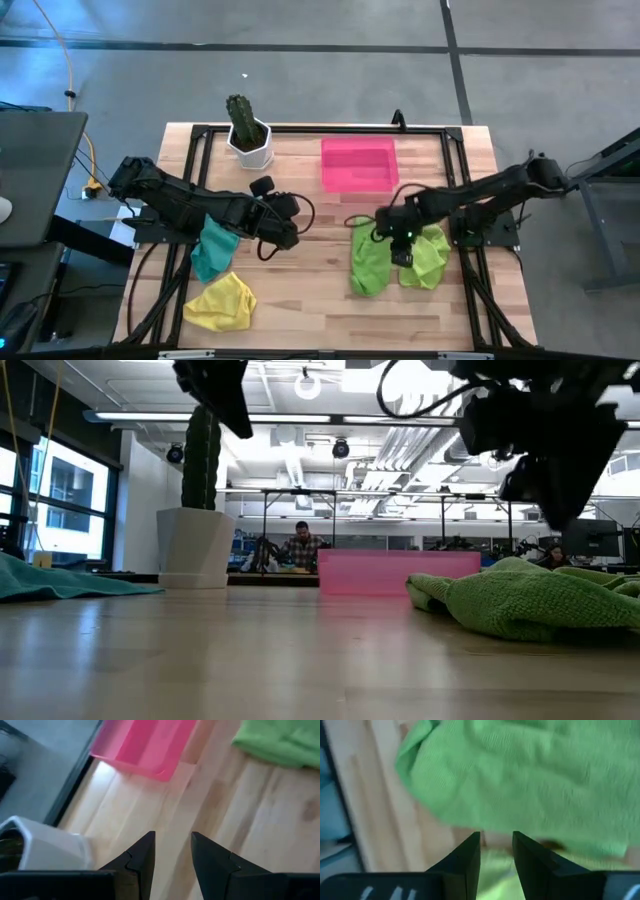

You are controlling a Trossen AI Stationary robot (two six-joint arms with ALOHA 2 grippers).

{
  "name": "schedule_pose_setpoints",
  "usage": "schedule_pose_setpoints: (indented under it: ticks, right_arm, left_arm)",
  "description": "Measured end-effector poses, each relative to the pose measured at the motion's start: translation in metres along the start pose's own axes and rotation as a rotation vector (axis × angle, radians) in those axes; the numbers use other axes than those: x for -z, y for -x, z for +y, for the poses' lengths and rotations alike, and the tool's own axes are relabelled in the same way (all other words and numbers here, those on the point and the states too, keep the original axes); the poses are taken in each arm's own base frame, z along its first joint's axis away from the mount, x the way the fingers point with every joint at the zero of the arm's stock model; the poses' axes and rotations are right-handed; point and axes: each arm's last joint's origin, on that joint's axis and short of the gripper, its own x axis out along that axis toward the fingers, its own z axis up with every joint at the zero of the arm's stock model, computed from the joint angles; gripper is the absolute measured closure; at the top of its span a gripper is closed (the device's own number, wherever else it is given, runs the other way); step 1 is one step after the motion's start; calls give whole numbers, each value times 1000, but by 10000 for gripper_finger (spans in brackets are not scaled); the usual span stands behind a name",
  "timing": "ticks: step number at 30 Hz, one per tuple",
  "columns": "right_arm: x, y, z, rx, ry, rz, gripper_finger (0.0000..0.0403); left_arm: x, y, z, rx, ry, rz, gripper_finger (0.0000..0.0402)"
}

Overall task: Roll microfiber towels into tight, uniform cylinder then place into a basket
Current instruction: Roll the green microfiber cloth

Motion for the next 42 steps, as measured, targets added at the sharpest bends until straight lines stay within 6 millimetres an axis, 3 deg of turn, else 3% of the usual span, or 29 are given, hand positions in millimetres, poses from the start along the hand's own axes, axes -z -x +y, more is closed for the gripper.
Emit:
schedule_pose_setpoints:
  ticks: [11, 16, 22, 34, 42]
  right_arm:
    - [17, -46, 11, 90, 281, -334, 297]
    - [26, -64, 3, 130, 295, -444, 297]
    - [26, -78, -2, 170, 272, -450, 297]
    - [-2, -110, -13, 105, 214, -602, 297]
    - [-31, -112, -15, 108, 297, -749, 297]
  left_arm:
    - [-1, 12, -22, 253, 66, 0, 287]
    - [3, 23, -35, 306, 99, -38, 287]
    - [7, 40, -53, 395, 122, -103, 287]
    - [23, 70, -77, 455, 91, -206, 287]
    - [24, 61, -83, 395, 63, -216, 287]
